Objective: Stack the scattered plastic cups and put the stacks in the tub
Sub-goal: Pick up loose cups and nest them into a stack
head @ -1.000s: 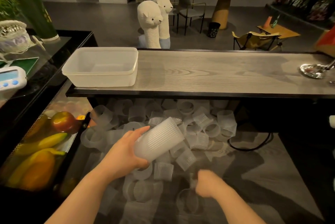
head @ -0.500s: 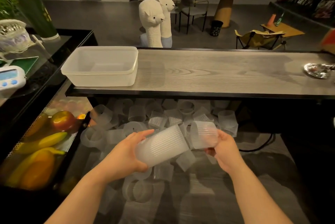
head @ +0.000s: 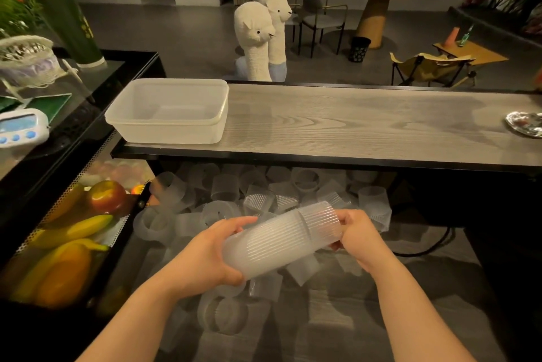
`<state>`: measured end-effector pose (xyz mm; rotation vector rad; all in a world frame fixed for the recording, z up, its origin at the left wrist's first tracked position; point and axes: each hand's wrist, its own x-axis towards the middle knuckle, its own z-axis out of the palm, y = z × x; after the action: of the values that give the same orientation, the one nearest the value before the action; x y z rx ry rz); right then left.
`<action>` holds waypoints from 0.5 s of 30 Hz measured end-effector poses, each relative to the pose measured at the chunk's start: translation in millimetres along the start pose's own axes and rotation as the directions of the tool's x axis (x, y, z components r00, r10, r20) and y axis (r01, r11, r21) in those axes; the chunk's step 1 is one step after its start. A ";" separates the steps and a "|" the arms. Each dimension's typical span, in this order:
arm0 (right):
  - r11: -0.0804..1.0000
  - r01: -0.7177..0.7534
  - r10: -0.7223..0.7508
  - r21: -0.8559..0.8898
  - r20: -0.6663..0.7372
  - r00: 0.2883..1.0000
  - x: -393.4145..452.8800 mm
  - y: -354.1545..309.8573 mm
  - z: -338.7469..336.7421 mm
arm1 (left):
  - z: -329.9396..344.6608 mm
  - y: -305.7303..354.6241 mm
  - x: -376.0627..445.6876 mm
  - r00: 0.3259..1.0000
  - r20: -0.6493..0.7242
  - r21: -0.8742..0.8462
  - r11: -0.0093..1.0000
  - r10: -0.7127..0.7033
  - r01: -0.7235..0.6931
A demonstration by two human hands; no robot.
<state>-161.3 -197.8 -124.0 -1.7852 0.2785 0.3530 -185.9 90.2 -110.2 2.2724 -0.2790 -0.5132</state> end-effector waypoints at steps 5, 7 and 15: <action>1.000 -0.012 0.012 -0.014 0.013 1.000 9.1 -1.0 -3.7 | -1.6 3.2 4.5 1.000 -0.002 -0.008 1.000 -0.012 0.012; 1.000 -0.028 0.028 -0.010 0.017 0.999 13.3 -1.3 -5.9 | -2.2 3.7 7.7 1.000 -0.001 -0.008 1.000 -0.015 0.015; 0.992 -0.023 0.020 -0.122 -0.029 0.999 34.5 -3.0 -14.4 | -4.2 3.8 19.2 1.000 -0.015 0.011 1.000 -0.016 0.016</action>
<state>-127.0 -211.1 -131.3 -1.9096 0.3016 0.3677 -167.1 83.6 -110.0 2.2899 -0.2570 -0.5036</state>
